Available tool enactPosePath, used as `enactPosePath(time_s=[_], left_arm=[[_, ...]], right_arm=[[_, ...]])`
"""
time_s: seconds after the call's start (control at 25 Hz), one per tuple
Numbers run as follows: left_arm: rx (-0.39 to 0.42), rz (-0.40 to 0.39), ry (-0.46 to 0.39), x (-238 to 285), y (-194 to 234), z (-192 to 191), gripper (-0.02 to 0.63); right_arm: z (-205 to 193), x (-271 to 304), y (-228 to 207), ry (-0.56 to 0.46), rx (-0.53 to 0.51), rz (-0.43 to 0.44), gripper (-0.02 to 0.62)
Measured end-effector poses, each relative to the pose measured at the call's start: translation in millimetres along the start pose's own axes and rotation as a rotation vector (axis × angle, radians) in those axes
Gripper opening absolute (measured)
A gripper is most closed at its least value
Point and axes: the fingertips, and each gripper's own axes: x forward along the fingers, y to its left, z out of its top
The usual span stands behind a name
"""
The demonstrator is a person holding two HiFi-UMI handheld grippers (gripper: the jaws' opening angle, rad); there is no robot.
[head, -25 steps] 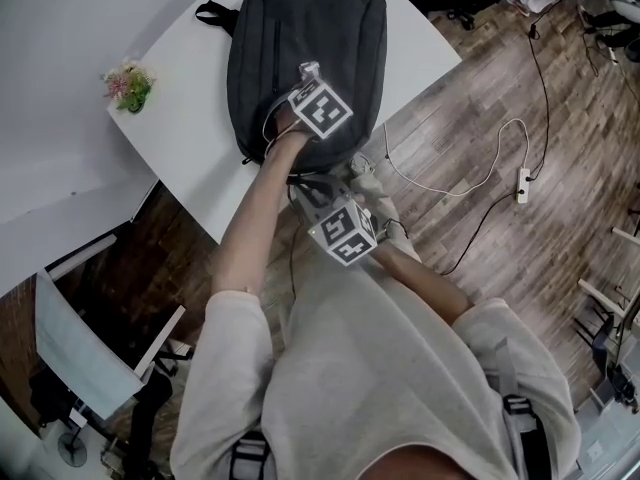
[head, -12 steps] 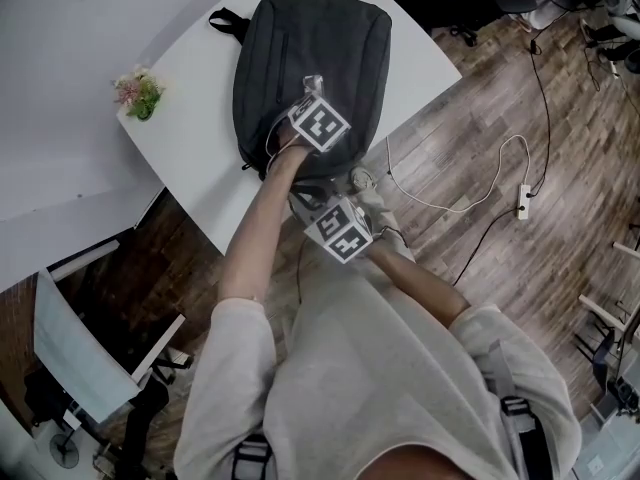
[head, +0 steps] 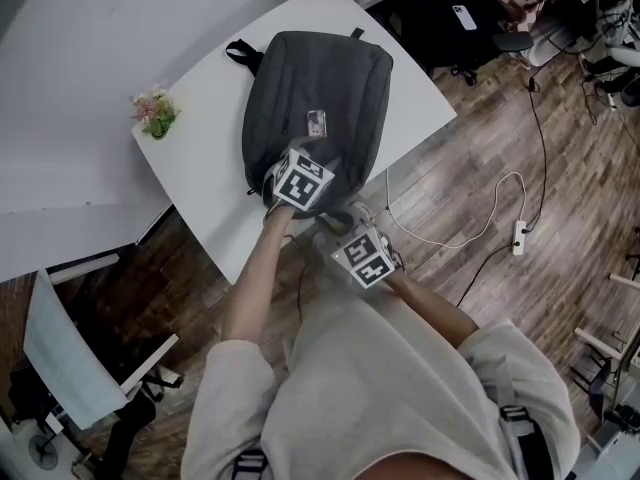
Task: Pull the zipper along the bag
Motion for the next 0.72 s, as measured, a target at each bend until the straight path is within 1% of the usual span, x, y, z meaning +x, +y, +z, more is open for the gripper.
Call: enactPosePath(time_s=[0.16, 0.4, 0.48, 0.52, 0.56, 0.64, 0.72], left_arm=[[-0.108, 0.111, -0.161, -46, 10, 4, 0.217], [-0.233, 0.267, -0.343, -115, 17, 5, 0.161], [-0.264, 0.324, -0.394, -137, 20, 5, 0.143], [-0.278, 0.356, -0.420, -149, 23, 6, 0.117], [-0.291, 0.388, -0.446, -160, 26, 8, 0.111], [-0.310, 0.444, -0.495, -181, 32, 11, 0.069], [-0.323, 0.491, -0.530, -198, 35, 14, 0.054]], right_arm=[[14, -24, -30, -0.049, 0.012, -0.060, 0.063], [56, -46, -84, -0.151, 0.001, -0.162, 0.034], [73, -51, -98, -0.186, -0.012, -0.184, 0.028], [83, -52, -103, -0.204, -0.022, -0.191, 0.025], [92, -53, -107, -0.222, -0.033, -0.196, 0.021], [109, -55, -112, -0.251, -0.056, -0.201, 0.015], [123, -58, -115, -0.275, -0.081, -0.202, 0.014]])
